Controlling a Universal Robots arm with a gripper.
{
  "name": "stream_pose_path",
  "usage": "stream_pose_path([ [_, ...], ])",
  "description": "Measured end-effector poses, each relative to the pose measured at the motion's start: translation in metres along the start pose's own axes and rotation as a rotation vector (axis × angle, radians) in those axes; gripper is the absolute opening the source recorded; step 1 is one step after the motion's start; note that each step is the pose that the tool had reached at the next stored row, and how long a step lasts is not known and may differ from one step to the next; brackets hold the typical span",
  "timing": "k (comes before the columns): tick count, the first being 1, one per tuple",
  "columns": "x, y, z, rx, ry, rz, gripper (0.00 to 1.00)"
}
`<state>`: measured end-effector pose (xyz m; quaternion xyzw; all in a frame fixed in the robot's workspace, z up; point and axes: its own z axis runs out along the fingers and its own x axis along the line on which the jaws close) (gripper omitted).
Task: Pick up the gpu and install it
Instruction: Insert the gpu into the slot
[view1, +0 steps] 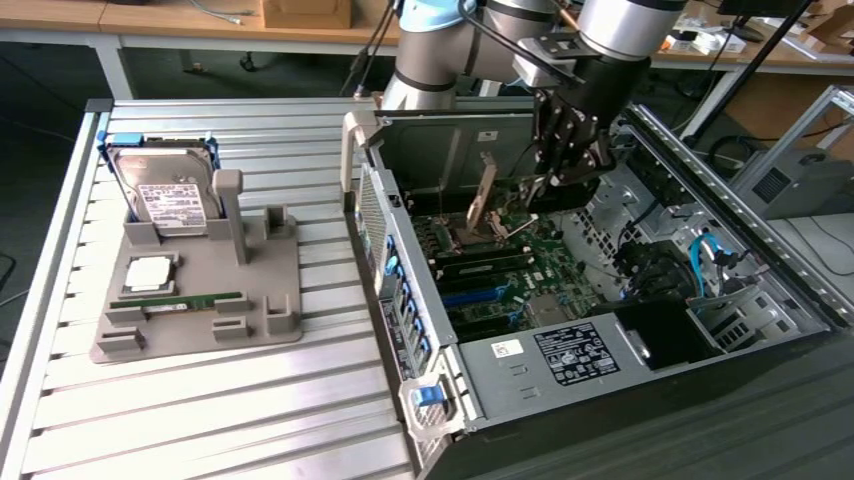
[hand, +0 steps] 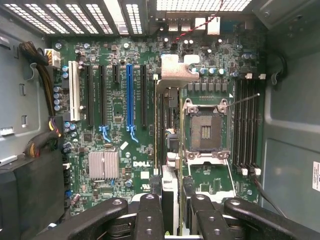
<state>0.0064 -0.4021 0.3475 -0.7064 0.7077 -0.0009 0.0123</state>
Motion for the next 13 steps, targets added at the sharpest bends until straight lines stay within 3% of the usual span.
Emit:
stream_pose_path([
  [13, 0.0002, 0.0047, 0.0028, 0.0001, -0.0002, 0.0, 0.27],
])
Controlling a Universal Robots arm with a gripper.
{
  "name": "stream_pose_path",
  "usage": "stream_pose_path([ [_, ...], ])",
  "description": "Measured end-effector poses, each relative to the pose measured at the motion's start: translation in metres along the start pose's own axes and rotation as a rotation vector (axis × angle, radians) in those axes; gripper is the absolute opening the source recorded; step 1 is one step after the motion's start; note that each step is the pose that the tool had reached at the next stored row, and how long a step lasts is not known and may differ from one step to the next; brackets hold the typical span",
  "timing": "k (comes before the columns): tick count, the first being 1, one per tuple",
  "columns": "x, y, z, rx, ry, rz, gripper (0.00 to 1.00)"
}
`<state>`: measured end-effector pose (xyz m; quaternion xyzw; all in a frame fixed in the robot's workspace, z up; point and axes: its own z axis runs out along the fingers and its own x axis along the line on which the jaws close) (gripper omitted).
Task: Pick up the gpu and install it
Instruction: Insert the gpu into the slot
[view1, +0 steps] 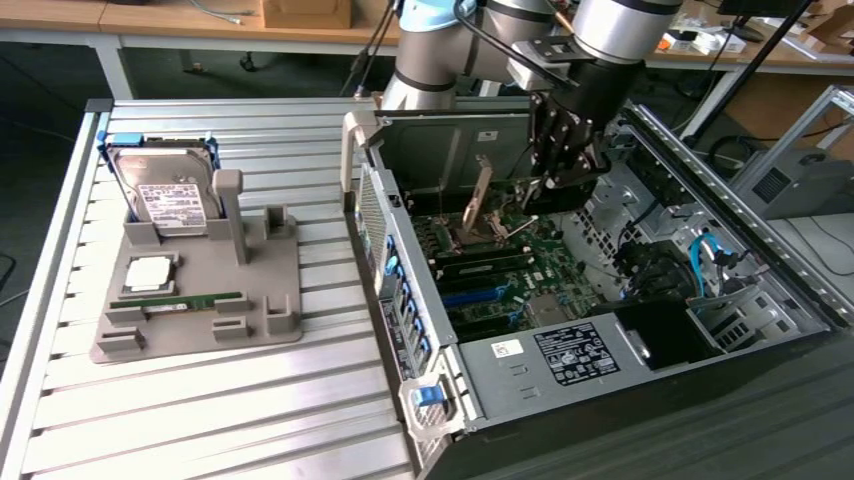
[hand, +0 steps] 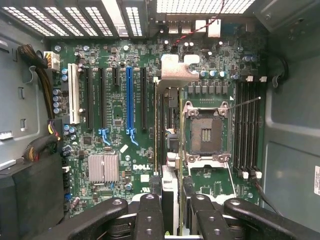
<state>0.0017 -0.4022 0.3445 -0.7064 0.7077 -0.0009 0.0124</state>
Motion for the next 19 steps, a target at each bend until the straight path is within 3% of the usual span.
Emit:
stream_pose_path([
  [19, 0.0012, 0.0023, 0.0048, -0.0001, 0.0002, 0.0, 0.27],
])
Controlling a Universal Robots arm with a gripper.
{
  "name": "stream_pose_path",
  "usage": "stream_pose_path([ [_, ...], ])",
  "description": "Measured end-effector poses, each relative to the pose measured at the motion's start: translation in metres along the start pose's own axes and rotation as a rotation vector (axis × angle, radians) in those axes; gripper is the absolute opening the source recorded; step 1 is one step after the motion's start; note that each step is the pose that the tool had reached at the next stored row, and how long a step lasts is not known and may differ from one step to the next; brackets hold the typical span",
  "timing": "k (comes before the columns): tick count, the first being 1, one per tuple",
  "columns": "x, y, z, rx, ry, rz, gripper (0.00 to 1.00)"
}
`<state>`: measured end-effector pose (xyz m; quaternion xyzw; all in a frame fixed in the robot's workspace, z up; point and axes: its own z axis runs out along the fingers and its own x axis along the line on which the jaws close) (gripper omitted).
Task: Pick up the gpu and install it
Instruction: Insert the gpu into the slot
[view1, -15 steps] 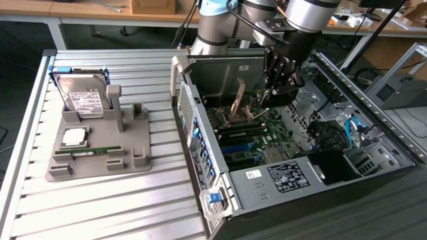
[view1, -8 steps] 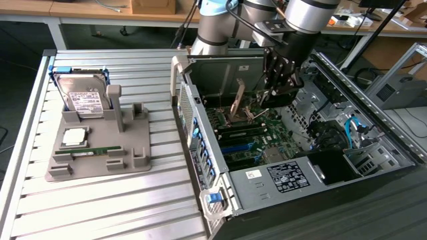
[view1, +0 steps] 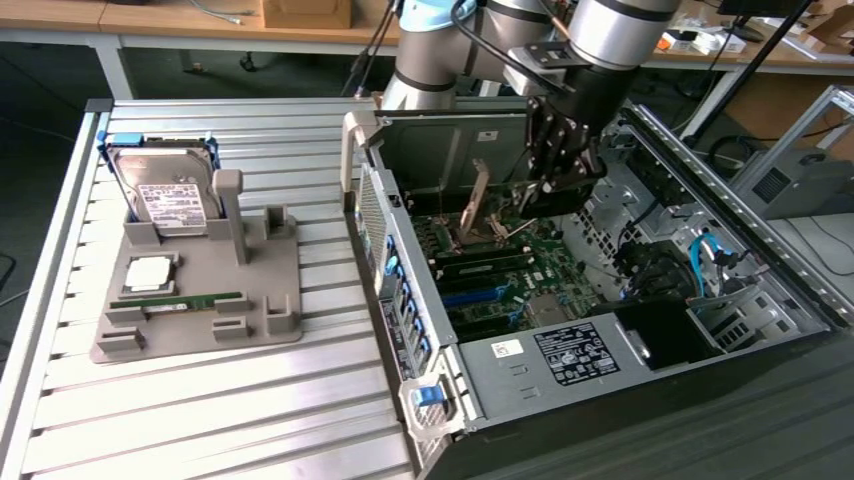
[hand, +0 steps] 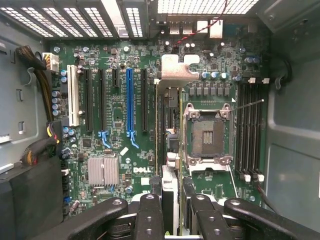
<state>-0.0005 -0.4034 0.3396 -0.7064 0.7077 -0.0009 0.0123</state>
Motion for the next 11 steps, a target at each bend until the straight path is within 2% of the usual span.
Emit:
stream_pose_path([
  [11, 0.0008, 0.0015, 0.0034, 0.0, 0.0, 0.0, 0.27],
])
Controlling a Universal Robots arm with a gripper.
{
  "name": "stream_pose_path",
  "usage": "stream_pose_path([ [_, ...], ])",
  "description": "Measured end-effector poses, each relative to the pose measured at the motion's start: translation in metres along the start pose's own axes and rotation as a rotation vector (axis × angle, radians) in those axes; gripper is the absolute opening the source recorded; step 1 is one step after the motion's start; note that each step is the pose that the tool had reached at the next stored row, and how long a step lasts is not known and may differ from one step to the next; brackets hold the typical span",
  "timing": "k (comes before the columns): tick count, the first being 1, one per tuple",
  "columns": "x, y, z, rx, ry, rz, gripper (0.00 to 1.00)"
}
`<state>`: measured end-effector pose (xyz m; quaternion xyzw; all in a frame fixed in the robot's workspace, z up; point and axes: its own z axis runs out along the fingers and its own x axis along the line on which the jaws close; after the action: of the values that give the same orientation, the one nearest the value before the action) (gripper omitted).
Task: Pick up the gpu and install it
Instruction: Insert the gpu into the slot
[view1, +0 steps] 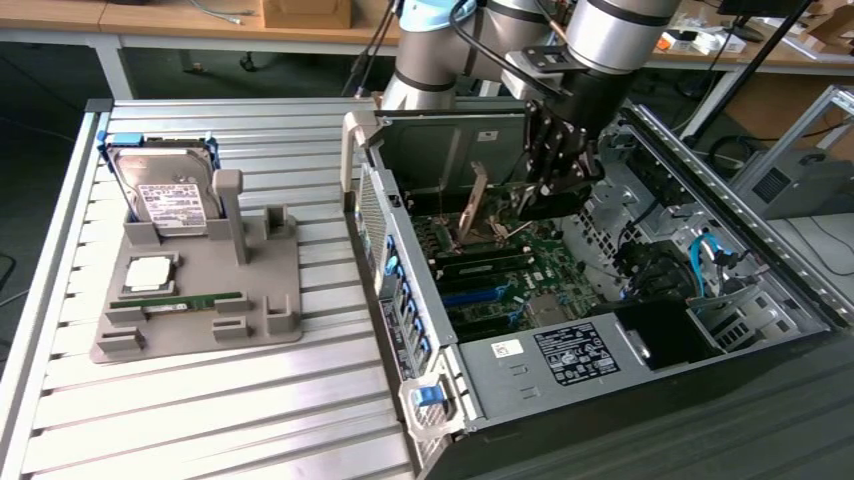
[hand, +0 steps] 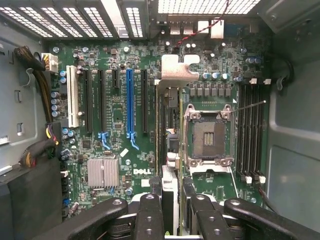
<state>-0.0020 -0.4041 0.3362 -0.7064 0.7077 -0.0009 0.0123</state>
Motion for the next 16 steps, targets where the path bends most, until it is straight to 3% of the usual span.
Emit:
stream_pose_path([
  [16, 0.0064, 0.0006, 0.0038, 0.0001, -0.0001, 0.0, 0.27],
])
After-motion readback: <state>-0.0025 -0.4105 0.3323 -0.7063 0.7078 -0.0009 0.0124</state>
